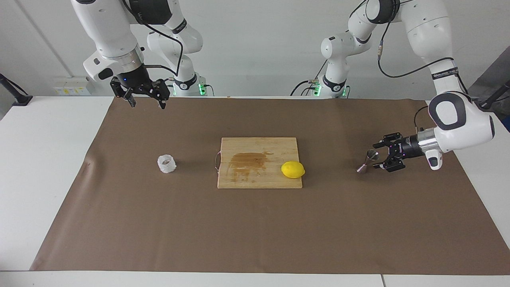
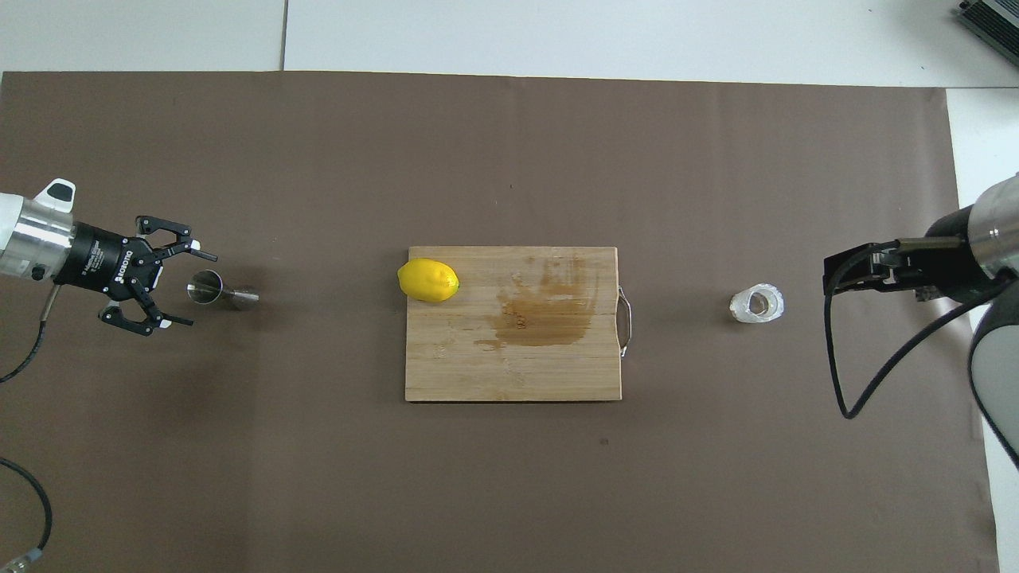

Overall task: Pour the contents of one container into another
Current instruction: 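Open the left gripper and reach toward the small metal cup, then close the left gripper around the small metal cup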

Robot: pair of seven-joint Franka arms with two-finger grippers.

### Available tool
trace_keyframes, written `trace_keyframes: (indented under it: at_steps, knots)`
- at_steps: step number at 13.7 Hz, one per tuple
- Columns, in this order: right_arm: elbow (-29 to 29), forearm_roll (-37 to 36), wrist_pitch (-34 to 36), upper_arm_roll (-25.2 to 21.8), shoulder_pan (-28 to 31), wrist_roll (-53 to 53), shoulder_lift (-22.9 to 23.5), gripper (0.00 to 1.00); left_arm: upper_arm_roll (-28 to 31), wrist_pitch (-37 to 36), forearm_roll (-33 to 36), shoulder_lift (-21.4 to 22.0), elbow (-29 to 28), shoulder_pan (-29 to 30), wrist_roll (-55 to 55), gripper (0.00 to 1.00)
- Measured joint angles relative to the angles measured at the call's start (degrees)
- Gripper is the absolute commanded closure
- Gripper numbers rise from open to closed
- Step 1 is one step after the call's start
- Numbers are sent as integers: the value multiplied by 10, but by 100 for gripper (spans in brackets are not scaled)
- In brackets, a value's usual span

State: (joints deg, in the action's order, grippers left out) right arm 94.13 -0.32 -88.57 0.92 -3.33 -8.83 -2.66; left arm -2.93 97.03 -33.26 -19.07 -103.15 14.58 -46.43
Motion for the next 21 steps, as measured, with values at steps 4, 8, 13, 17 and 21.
trace_keyframes:
  at_steps: [4, 8, 13, 17, 21]
  knots:
    - [0, 0, 0, 0, 0, 0, 0, 0, -1, 4, 0, 11, -15, -1, -5, 0]
    - [0, 0, 0, 0, 0, 0, 0, 0, -2, 20, 0, 11, -17, -5, -17, 0]
    - [0, 0, 0, 0, 0, 0, 0, 0, -2, 23, 0, 11, -17, -9, -26, 8]
    - [0, 0, 0, 0, 0, 0, 0, 0, -2, 23, 0, 11, -17, -9, -36, 26]
    - [0, 0, 0, 0, 0, 0, 0, 0, -2, 25, 0, 11, -17, -9, -44, 33]
